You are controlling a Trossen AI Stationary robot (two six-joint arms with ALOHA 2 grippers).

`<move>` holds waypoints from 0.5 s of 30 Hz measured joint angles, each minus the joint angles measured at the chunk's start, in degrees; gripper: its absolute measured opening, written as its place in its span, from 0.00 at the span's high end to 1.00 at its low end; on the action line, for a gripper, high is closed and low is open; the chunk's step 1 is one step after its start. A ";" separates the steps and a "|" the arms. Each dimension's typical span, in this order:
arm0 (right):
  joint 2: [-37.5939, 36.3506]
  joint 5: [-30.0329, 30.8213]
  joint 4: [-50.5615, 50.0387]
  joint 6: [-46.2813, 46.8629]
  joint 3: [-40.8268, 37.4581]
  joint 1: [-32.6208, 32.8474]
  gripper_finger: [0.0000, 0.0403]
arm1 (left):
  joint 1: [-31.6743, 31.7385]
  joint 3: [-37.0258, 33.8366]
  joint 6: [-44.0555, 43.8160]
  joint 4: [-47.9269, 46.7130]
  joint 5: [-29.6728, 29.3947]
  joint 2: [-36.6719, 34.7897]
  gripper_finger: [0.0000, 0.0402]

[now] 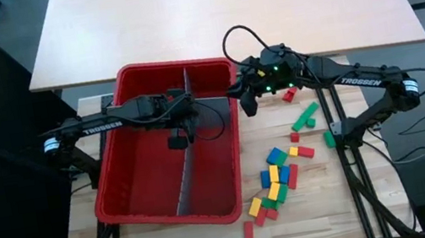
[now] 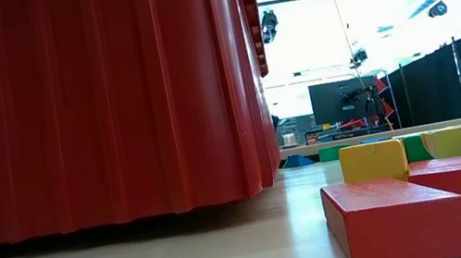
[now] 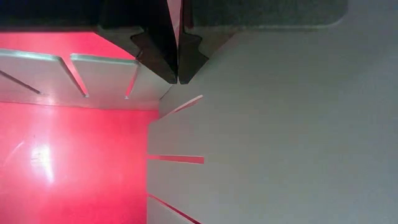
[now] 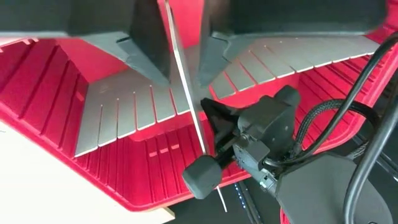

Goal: Sort blocks

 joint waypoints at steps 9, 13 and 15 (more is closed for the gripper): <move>1.01 0.01 -0.96 1.05 0.00 0.00 0.67 | 0.00 -0.02 0.07 -0.02 0.04 0.00 1.00; 1.99 -0.01 -1.51 1.15 0.00 0.00 0.66 | 0.00 -0.02 0.09 -0.04 0.06 0.00 1.00; 2.40 -0.01 -1.53 1.14 0.00 0.00 0.67 | 0.00 -0.02 0.11 -0.04 0.06 0.00 1.00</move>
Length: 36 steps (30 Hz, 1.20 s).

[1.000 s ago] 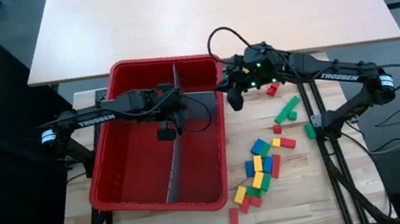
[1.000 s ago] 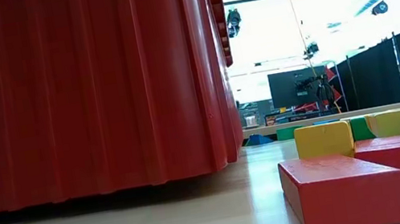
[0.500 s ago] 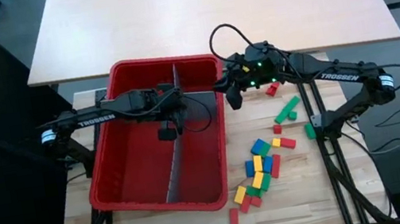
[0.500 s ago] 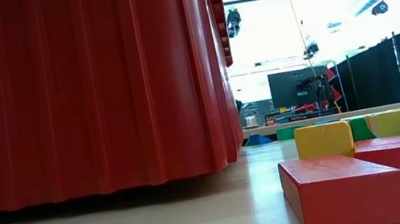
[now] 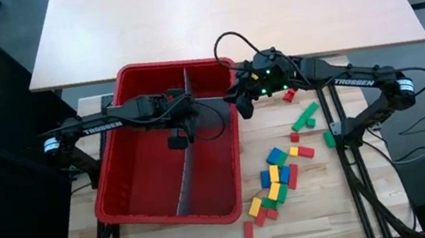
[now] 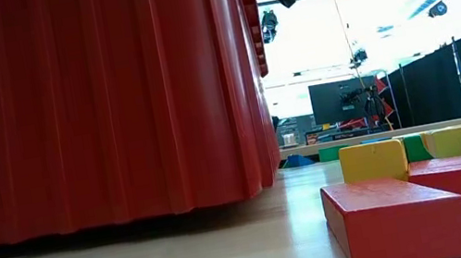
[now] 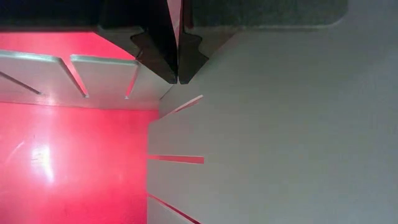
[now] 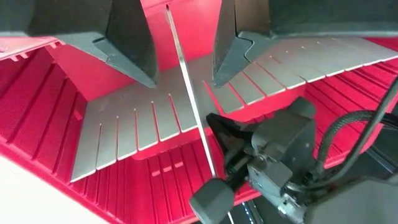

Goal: Sort blocks

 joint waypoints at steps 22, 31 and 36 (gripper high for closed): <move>0.23 -1.27 -0.28 0.69 -0.37 0.00 0.79 | 0.00 0.00 0.09 -0.04 0.13 -0.04 1.00; 1.63 -1.90 -0.26 1.62 -0.52 0.00 0.71 | 0.00 0.00 0.09 -0.04 0.14 -0.04 1.00; 3.87 -3.47 -0.11 1.79 -0.55 0.00 0.73 | 0.00 0.00 0.08 -0.02 0.41 -0.04 1.00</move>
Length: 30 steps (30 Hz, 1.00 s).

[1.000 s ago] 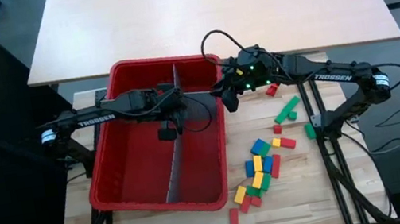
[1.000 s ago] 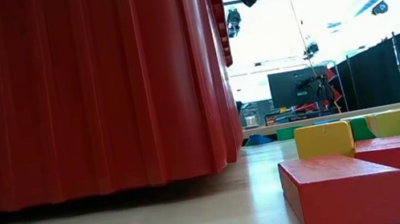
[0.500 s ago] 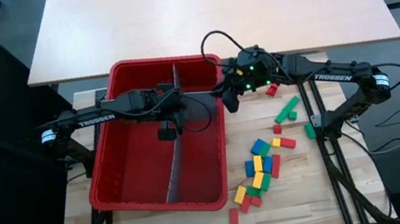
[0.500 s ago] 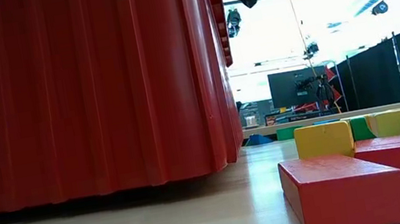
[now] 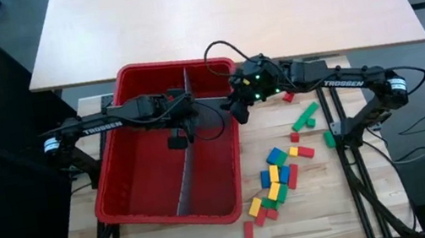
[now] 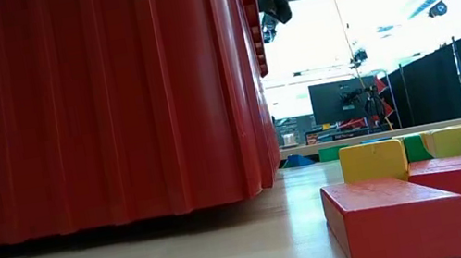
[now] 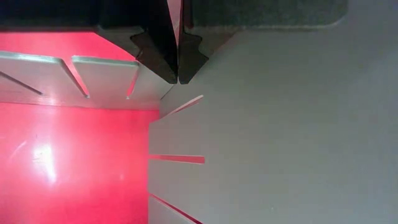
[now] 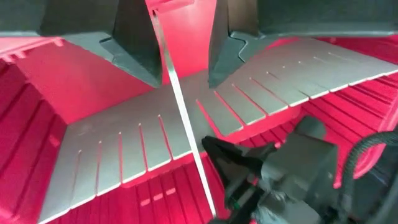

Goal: Sort blocks

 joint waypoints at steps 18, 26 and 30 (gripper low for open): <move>-0.03 -0.38 -4.54 -3.35 0.44 -0.02 1.00 | -0.09 0.04 0.53 0.13 0.42 0.04 1.00; -1.31 -0.31 -6.17 -3.69 0.33 0.00 1.00 | -0.09 0.12 0.45 -1.09 0.25 0.04 1.00; -1.83 -0.14 -6.90 -3.98 0.31 0.02 1.00 | -0.09 0.13 0.23 -1.47 0.26 0.00 1.00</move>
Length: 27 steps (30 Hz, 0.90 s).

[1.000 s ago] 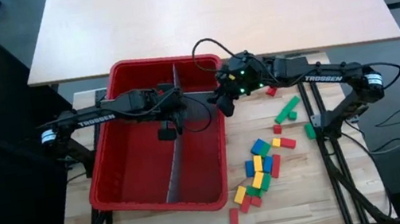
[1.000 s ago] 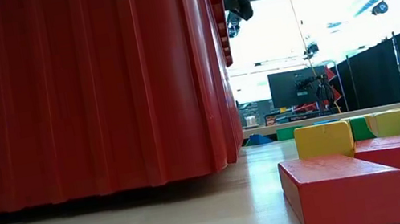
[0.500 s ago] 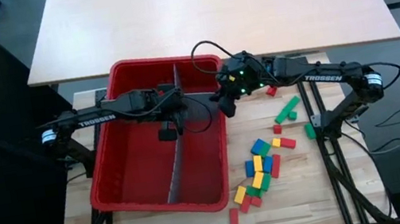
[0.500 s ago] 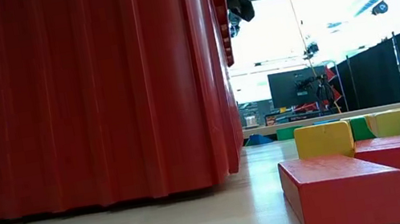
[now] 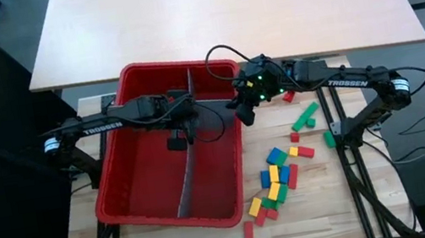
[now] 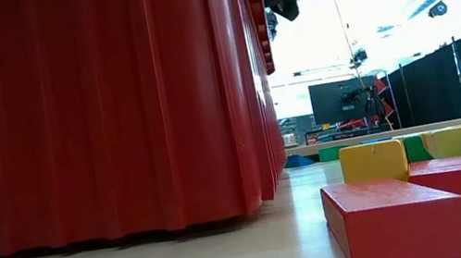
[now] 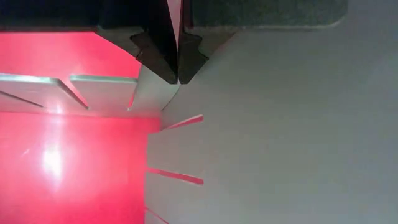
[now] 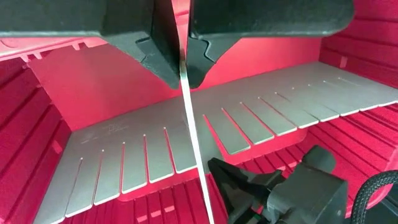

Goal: Sort blocks

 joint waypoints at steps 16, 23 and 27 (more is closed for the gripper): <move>-0.42 -5.74 -5.27 0.50 0.04 1.39 1.00 | 0.74 -0.03 -1.88 -1.16 -0.40 -0.10 1.00; -1.12 -6.78 -8.59 -0.26 0.30 1.89 1.00 | 1.67 -0.11 -3.84 -3.46 -0.78 -0.32 1.00; -1.58 -4.57 -4.39 0.48 0.31 1.40 1.00 | 1.68 -0.17 -2.52 -2.95 -0.61 -0.50 1.00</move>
